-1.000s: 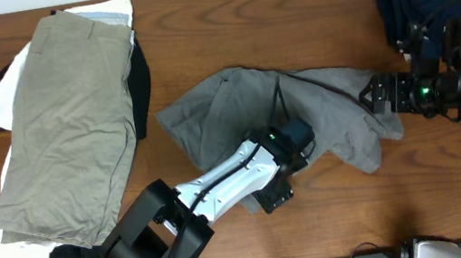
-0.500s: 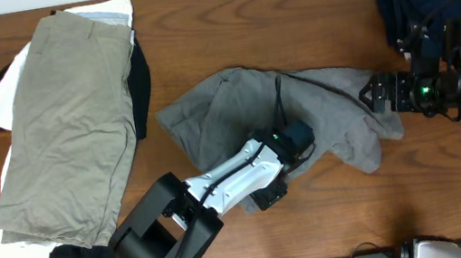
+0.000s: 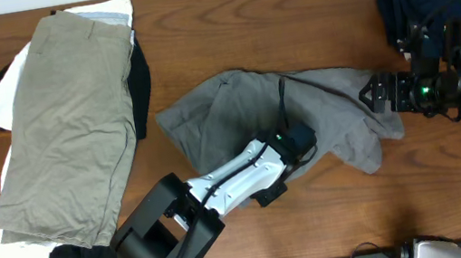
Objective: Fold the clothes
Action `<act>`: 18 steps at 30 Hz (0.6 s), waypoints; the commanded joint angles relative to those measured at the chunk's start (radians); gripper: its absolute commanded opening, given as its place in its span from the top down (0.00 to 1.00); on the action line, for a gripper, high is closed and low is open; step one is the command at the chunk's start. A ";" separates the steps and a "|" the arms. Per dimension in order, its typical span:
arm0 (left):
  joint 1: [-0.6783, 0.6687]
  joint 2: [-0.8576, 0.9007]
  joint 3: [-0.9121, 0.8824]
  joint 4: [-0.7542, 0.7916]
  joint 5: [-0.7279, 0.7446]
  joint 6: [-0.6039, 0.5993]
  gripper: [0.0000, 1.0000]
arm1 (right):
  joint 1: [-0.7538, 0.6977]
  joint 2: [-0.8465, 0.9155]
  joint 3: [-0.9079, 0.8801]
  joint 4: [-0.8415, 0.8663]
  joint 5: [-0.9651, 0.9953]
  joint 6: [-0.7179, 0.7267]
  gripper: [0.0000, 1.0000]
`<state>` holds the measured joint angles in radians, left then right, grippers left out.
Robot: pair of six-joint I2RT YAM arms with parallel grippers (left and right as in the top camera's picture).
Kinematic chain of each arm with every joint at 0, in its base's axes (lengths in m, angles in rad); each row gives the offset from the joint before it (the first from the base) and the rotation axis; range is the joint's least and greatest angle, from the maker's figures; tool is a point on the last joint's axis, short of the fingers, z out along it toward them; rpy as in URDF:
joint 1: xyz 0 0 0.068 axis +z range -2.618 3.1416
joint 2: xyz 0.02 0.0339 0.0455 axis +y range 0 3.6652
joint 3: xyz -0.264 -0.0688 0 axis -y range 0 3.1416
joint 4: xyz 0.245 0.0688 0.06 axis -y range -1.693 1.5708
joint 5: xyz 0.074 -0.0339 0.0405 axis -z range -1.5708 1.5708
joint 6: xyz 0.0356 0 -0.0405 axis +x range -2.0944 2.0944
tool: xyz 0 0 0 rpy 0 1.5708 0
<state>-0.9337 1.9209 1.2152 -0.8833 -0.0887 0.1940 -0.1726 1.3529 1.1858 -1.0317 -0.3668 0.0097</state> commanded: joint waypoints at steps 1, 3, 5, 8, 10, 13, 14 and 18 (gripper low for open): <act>0.025 -0.043 0.083 -0.013 -0.010 -0.036 0.94 | 0.004 0.002 -0.002 -0.003 -0.004 -0.019 0.01; 0.045 -0.073 0.119 -0.024 -0.009 -0.051 0.94 | 0.004 0.002 -0.002 -0.006 -0.004 -0.019 0.01; 0.071 -0.105 0.153 -0.033 -0.008 -0.071 0.94 | 0.004 0.002 -0.002 -0.009 -0.004 -0.019 0.01; 0.118 -0.154 0.193 -0.039 0.001 -0.080 0.94 | 0.004 0.002 -0.002 -0.014 -0.004 -0.019 0.01; 0.146 -0.181 0.206 -0.036 0.003 -0.081 0.93 | 0.004 0.002 -0.002 -0.024 -0.004 -0.019 0.01; 0.186 -0.214 0.209 -0.032 0.003 -0.080 0.88 | 0.004 0.002 -0.002 -0.031 -0.004 -0.019 0.01; 0.196 -0.219 0.209 -0.032 0.003 -0.080 0.89 | 0.004 0.002 -0.002 -0.032 -0.004 -0.019 0.01; 0.210 -0.221 0.209 -0.039 0.037 -0.080 0.71 | 0.004 0.002 -0.002 -0.034 -0.004 -0.019 0.01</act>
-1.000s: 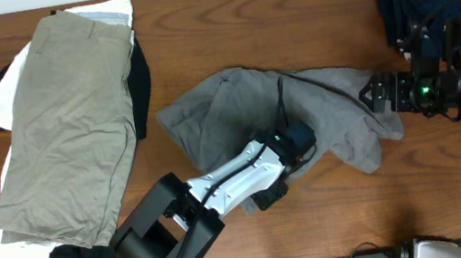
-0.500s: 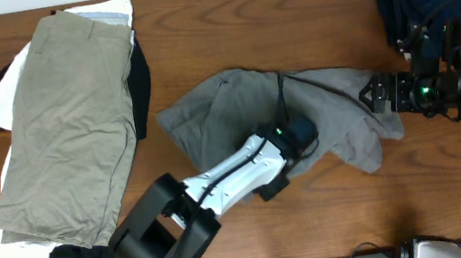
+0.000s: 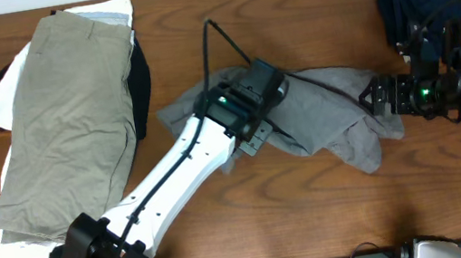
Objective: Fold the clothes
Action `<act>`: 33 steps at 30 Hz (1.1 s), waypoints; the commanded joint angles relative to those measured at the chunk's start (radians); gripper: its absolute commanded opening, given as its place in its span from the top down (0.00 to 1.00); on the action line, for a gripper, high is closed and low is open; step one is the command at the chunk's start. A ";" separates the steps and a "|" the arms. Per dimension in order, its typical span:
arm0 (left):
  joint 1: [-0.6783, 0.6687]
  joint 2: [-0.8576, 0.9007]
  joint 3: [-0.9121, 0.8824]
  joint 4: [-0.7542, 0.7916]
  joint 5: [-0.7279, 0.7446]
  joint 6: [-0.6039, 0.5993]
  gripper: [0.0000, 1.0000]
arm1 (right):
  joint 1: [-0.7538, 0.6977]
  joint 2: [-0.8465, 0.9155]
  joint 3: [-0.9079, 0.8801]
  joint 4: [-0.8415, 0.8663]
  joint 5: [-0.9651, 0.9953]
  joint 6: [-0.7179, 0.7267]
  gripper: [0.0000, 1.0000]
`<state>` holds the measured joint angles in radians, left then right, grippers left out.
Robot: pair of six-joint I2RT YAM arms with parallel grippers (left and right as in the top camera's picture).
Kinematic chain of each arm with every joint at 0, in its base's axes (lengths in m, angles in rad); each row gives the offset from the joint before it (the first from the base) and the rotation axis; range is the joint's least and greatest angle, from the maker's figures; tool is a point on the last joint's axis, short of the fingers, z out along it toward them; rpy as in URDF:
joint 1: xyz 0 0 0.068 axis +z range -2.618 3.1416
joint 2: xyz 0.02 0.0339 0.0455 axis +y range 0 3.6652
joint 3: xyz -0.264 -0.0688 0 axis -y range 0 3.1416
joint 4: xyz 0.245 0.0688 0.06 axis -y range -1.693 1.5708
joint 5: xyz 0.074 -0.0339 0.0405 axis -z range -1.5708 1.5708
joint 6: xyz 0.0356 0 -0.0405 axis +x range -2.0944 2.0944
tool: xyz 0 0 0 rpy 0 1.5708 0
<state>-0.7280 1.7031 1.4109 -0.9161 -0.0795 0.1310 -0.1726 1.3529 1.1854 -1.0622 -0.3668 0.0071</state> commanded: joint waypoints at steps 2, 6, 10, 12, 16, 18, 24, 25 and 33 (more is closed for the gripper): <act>0.004 -0.003 0.013 -0.006 0.053 -0.016 0.72 | 0.004 0.002 -0.002 -0.005 -0.004 -0.016 0.01; 0.004 -0.003 0.013 -0.006 0.080 -0.009 0.94 | 0.004 0.002 -0.002 -0.005 -0.004 -0.016 0.01; 0.005 -0.001 0.013 0.001 0.080 -0.009 0.94 | 0.004 0.002 -0.002 -0.006 -0.004 -0.024 0.01; 0.006 0.003 0.013 0.005 0.080 -0.009 0.94 | 0.004 0.002 -0.002 -0.012 -0.003 -0.032 0.01; 0.006 0.006 0.013 -0.016 0.119 -0.008 0.94 | 0.004 0.002 -0.002 -0.017 -0.003 -0.039 0.01; 0.005 0.008 0.012 -0.043 0.201 0.008 0.78 | 0.003 0.002 -0.002 -0.016 -0.003 -0.039 0.01; -0.049 0.034 -0.071 -0.050 0.375 0.151 0.42 | 0.003 0.002 -0.002 0.003 -0.003 -0.039 0.01; -0.063 0.045 -0.084 -0.045 0.375 0.162 0.40 | 0.003 0.002 -0.002 0.004 -0.003 -0.039 0.01; -0.130 0.172 -0.089 -0.017 0.303 0.190 0.38 | 0.004 0.002 -0.002 0.003 -0.003 -0.040 0.01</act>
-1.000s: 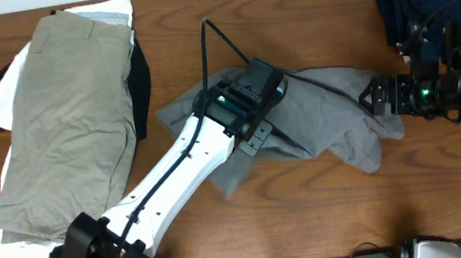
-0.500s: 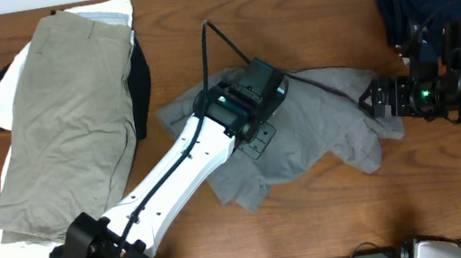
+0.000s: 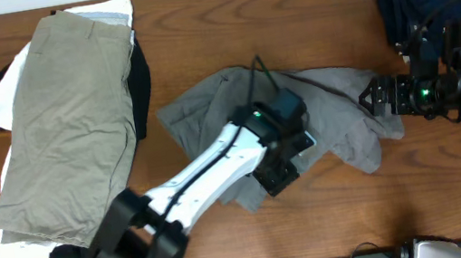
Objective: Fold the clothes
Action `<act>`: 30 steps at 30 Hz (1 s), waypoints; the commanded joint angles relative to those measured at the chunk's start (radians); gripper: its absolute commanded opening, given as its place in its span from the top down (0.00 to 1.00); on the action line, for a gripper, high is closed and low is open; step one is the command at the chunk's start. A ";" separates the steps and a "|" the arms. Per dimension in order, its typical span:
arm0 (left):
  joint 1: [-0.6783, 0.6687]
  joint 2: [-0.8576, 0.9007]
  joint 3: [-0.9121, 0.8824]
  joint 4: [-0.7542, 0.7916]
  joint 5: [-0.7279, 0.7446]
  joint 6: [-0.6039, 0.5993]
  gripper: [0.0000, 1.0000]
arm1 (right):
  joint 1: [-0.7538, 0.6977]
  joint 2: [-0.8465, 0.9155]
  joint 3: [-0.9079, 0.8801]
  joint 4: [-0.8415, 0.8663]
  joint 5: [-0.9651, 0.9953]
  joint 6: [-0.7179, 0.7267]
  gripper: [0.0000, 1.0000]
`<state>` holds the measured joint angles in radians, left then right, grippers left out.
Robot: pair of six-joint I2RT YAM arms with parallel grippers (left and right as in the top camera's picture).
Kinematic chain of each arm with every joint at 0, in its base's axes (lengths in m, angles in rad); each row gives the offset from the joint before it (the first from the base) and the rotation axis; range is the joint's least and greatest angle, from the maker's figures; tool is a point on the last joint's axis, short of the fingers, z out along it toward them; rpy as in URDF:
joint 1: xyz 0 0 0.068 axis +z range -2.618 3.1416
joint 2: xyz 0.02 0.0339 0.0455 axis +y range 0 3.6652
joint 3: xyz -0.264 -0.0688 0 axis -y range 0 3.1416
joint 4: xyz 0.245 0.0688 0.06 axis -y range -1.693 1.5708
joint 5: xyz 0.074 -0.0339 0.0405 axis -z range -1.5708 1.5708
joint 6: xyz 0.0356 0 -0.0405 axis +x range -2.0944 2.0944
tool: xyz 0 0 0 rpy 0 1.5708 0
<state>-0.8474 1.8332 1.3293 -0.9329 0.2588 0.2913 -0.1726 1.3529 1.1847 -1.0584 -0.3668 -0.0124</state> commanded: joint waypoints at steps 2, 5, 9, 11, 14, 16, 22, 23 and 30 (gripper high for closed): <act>-0.021 0.078 -0.007 0.002 -0.076 0.030 0.38 | 0.003 0.002 -0.001 -0.001 -0.003 -0.024 0.01; -0.024 0.131 -0.007 0.006 -0.127 0.028 0.38 | 0.004 0.002 -0.001 -0.002 -0.004 -0.030 0.01; -0.024 0.154 -0.007 0.015 -0.226 -0.018 0.37 | 0.003 0.002 -0.001 -0.001 -0.004 -0.030 0.01; -0.024 0.157 -0.007 0.026 -0.252 -0.027 0.38 | 0.004 0.002 -0.001 -0.001 -0.004 -0.030 0.01; -0.024 0.157 -0.007 0.030 -0.253 -0.027 0.50 | 0.003 0.002 -0.001 -0.001 -0.003 -0.030 0.01; -0.024 0.157 -0.007 0.030 -0.253 -0.027 0.81 | 0.004 0.002 -0.001 -0.001 -0.003 -0.030 0.01; -0.024 0.134 0.011 0.016 -0.252 -0.055 0.94 | 0.004 0.002 -0.001 -0.001 -0.003 -0.030 0.01; -0.024 0.125 0.024 0.008 -0.252 -0.068 0.94 | 0.004 0.002 -0.001 -0.001 -0.003 -0.030 0.01; -0.021 0.023 0.091 -0.038 -0.251 -0.087 0.94 | 0.004 0.002 -0.001 -0.017 -0.003 -0.030 0.01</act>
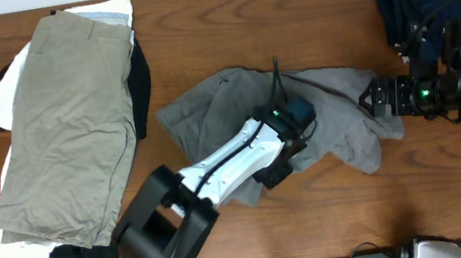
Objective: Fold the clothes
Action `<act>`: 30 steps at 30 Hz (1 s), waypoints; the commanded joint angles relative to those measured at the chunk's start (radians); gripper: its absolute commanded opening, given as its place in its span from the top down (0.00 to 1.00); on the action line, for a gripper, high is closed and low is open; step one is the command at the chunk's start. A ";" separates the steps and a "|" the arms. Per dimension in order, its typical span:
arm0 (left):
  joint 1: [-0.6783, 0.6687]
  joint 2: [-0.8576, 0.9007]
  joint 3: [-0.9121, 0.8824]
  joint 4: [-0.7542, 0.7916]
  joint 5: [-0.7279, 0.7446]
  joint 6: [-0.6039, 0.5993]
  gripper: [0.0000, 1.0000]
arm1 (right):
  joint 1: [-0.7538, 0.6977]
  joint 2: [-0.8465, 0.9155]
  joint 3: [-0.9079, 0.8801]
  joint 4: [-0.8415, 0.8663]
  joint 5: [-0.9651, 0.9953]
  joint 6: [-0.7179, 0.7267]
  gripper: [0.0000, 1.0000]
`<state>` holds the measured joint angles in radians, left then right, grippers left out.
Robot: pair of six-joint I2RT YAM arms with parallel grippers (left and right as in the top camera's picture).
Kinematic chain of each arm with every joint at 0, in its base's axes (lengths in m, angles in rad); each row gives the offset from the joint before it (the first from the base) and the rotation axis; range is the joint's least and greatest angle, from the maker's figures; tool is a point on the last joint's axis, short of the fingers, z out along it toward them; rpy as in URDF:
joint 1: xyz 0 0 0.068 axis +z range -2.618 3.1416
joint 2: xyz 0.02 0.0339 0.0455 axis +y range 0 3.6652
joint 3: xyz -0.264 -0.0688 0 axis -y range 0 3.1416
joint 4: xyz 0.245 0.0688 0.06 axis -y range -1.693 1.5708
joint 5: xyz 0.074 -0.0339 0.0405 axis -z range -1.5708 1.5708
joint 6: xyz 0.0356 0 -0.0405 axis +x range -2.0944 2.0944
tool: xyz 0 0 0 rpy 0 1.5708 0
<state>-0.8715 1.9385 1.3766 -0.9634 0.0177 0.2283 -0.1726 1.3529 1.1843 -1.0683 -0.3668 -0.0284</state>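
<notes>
A crumpled grey garment lies at the table's centre, with a flap drawn toward the front edge. My left gripper points down onto the garment's front part, beside that flap. Its fingers are hidden under the wrist, so their state is unclear. My right gripper sits at the garment's right edge, fingers close together on the cloth there. A stack of folded clothes topped by khaki shorts lies at the left.
A dark navy garment is bunched at the back right corner, just behind the right arm. White and black clothes stick out from under the khaki shorts. The left arm crosses the front centre of the wooden table.
The left arm's elbow has drawn back toward the front edge, and its wrist sits slightly further right. The gripper stays at the garment's front flap. The right arm and the cloth look unchanged.
At first the left gripper was at the garment's front edge, with no flap below it. Then it was stretched out over the garment's middle. Later it was back near the front with a grey flap pulled toward the table edge, where it remains. The right gripper stayed at the right edge throughout.
</notes>
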 commanded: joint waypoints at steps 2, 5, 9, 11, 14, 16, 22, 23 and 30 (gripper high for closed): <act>0.011 -0.121 0.044 -0.011 -0.010 -0.028 0.94 | 0.003 0.002 -0.001 -0.019 -0.003 -0.014 0.01; 0.034 -0.164 0.044 -0.016 -0.010 -0.052 0.94 | 0.004 0.002 -0.001 -0.038 -0.003 -0.013 0.02; 0.092 -0.194 0.044 -0.015 -0.010 -0.081 0.94 | 0.004 0.002 -0.002 -0.062 -0.003 0.014 0.02; 0.129 -0.194 0.044 -0.015 -0.010 -0.091 0.94 | 0.004 0.002 -0.005 -0.068 -0.003 0.031 0.03; 0.192 -0.194 0.044 0.002 -0.010 -0.113 0.94 | 0.004 0.002 -0.032 -0.063 -0.003 0.043 0.04; 0.239 -0.194 0.044 0.034 -0.010 -0.132 0.94 | 0.010 0.002 -0.070 -0.040 -0.003 0.043 0.05; 0.374 -0.194 0.044 0.177 0.000 -0.179 0.94 | 0.063 0.002 -0.177 0.065 0.010 0.059 0.06; 0.390 -0.194 0.044 0.196 0.000 -0.179 0.94 | 0.070 0.002 -0.183 0.073 0.029 0.066 0.06; 0.475 -0.194 0.044 0.285 0.000 -0.179 0.94 | 0.090 0.002 -0.186 0.098 0.136 0.080 0.05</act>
<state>-0.4187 1.7542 1.4044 -0.6899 0.0227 0.0673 -0.0937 1.3533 1.0012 -0.9768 -0.2798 0.0349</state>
